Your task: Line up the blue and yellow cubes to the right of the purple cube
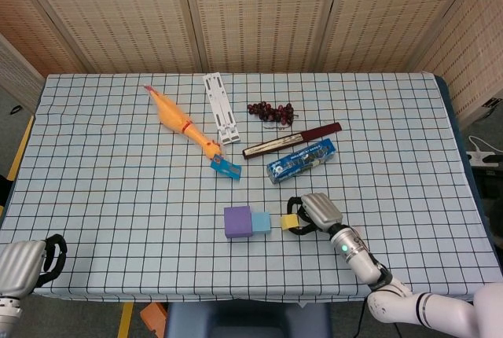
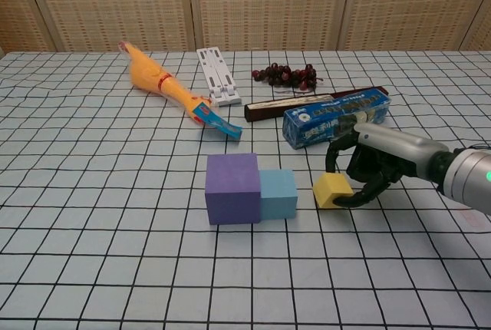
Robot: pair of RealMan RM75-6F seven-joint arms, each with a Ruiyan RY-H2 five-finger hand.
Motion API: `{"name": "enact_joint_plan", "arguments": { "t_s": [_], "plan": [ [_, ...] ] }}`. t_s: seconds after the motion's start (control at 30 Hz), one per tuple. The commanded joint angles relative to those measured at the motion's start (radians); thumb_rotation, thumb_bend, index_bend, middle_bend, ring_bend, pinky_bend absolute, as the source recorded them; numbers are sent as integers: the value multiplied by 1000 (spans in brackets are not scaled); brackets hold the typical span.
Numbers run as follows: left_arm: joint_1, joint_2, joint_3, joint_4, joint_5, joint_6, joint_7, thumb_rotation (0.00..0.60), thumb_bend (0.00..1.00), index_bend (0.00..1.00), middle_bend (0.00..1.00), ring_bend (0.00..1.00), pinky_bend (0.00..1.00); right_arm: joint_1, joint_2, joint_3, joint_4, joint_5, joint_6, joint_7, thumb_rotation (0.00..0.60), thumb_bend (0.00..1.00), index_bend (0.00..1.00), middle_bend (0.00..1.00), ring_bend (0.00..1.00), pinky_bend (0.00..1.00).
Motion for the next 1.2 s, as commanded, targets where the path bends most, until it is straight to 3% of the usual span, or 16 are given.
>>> {"name": "enact_joint_plan", "arguments": {
  "t_s": [0.03, 0.87, 1.2],
  "plan": [
    [0, 0, 0, 0, 0, 0, 0, 600, 471, 566, 787, 769, 987, 2, -4, 1, 4, -1, -1, 4, 600, 142, 546, 943, 909, 1000],
    [2, 2, -3, 0, -2, 2, -8, 600, 472, 566, 787, 769, 988, 20, -52, 2, 56, -11, -18, 53, 600, 142, 544, 944, 909, 1000],
    [1, 2, -3, 3, -3, 0, -12, 600, 472, 567, 788, 769, 988, 26, -56, -2, 70, -24, -24, 80, 600, 142, 430, 944, 909, 1000]
  ]
}}
